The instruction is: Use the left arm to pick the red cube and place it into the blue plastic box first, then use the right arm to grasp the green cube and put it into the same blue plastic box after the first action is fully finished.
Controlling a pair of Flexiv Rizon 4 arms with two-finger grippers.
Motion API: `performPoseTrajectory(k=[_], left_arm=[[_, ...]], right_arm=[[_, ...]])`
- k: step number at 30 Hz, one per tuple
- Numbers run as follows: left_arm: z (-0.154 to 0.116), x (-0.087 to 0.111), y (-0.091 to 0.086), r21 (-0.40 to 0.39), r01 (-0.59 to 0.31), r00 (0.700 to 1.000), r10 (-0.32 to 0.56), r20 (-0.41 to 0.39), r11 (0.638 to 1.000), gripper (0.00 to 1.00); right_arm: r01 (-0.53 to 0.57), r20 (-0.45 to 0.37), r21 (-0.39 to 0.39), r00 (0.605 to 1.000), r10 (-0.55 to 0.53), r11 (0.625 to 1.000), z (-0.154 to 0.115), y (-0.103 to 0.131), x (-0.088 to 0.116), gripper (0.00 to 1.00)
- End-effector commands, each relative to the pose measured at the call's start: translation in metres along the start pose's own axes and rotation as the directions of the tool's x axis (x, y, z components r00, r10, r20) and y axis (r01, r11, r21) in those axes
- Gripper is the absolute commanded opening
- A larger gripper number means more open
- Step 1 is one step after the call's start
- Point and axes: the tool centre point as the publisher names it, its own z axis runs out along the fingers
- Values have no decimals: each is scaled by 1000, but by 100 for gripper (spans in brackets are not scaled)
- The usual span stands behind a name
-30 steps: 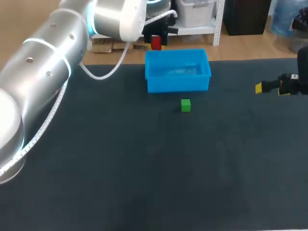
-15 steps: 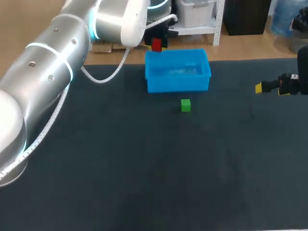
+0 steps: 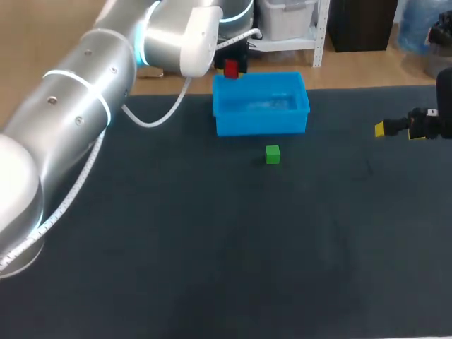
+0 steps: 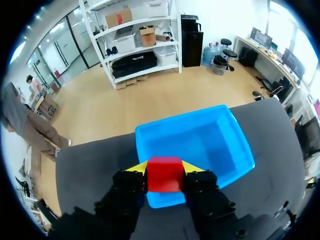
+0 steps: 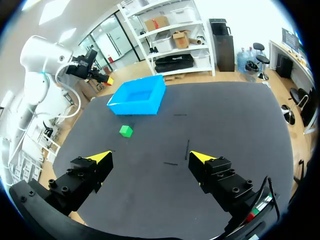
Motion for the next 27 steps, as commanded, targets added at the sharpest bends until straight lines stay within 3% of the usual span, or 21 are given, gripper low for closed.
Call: performPoseTrajectory(k=[1, 22, 23, 24, 25, 27], left_arm=[[11, -13, -3, -6, -3, 992, 3, -127, 1000, 0], [23, -13, -8, -27, -24, 992, 21, -125, 999, 0], [23, -13, -8, -29, -26, 992, 22, -126, 999, 21], [24, -13, -9, -31, -28, 991, 24, -128, 999, 92], [24, -13, -9, -31, -30, 991, 25, -129, 999, 100], [24, -13, -9, -34, -30, 991, 26, -130, 999, 100]], right_arm=[[1, -1, -1, 1000, -1, 1000, 0, 0, 0, 100], [1, -1, -1, 1000, -1, 1000, 0, 0, 0, 100], [1, -1, -1, 1000, -1, 1000, 0, 0, 0, 100], [1, -1, -1, 1000, -1, 1000, 0, 0, 0, 100], [1, -1, -1, 1000, -1, 1000, 0, 0, 0, 100], [1, -1, -1, 1000, -1, 1000, 0, 0, 0, 100]])
